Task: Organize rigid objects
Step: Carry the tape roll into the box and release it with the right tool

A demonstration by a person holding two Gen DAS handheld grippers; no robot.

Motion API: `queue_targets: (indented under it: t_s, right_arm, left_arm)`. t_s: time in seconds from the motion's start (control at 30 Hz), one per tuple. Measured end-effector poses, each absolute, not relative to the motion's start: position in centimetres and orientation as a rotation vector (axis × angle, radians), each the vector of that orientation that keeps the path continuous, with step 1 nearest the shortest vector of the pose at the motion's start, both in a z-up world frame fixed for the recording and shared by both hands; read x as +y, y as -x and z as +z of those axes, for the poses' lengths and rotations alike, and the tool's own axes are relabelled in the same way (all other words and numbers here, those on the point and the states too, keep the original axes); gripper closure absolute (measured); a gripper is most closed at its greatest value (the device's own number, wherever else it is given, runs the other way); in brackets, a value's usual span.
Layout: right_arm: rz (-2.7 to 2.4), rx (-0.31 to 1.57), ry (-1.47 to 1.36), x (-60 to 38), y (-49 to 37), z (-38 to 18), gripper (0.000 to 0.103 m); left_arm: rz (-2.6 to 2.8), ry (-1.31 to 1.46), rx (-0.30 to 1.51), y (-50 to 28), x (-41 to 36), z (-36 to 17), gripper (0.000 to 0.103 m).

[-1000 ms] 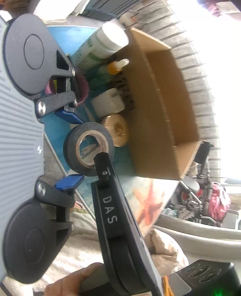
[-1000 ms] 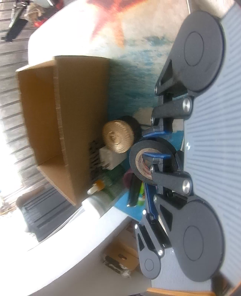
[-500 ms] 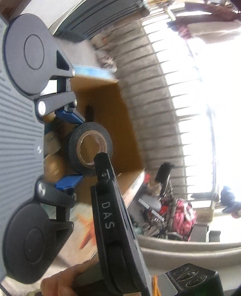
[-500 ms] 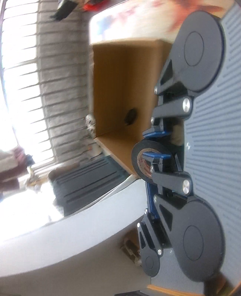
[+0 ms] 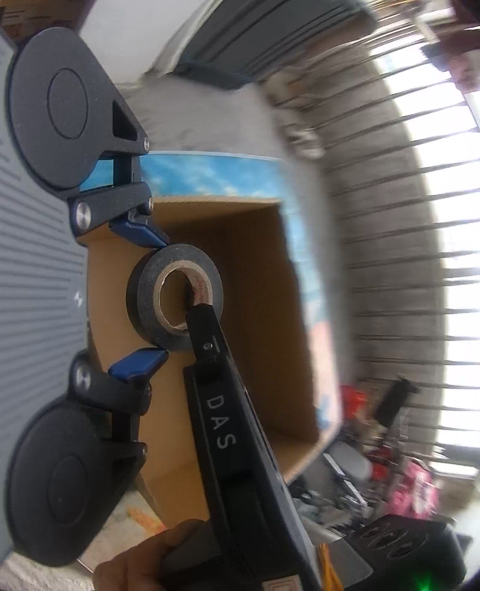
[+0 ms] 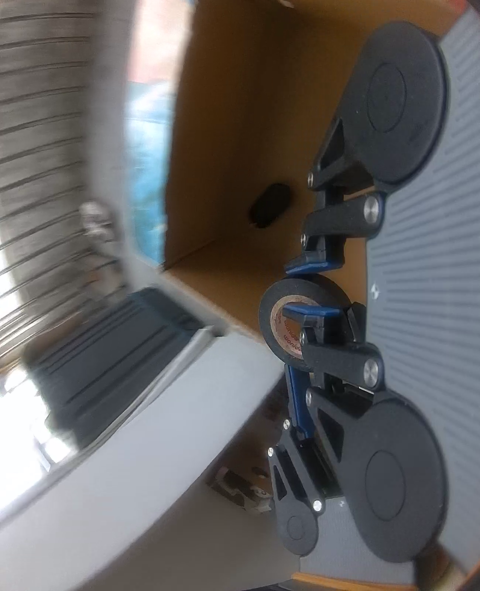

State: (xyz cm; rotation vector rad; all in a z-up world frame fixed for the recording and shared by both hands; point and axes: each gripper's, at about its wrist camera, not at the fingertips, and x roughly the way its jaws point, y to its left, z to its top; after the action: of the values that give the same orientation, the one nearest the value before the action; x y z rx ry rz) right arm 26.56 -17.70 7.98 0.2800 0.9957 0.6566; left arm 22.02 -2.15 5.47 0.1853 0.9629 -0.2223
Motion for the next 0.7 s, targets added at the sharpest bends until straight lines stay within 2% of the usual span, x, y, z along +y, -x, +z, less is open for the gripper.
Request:
queue_targets:
  t_s: [0.3, 0.7]
  right_arm:
    - [0.645, 1.232, -0.371, -17.3, -31.7, 1.1, 0.086]
    - [0.667, 1.309, -0.412, -16.2, -33.2, -2.4, 0.089]
  left_arm:
    - [-0.2, -0.129, 1.238, -28.2, -1.1, 0.0, 0.042]
    - [-0.147, -0.196, 1.232, -29.4, -1.4, -0.3, 0.043]
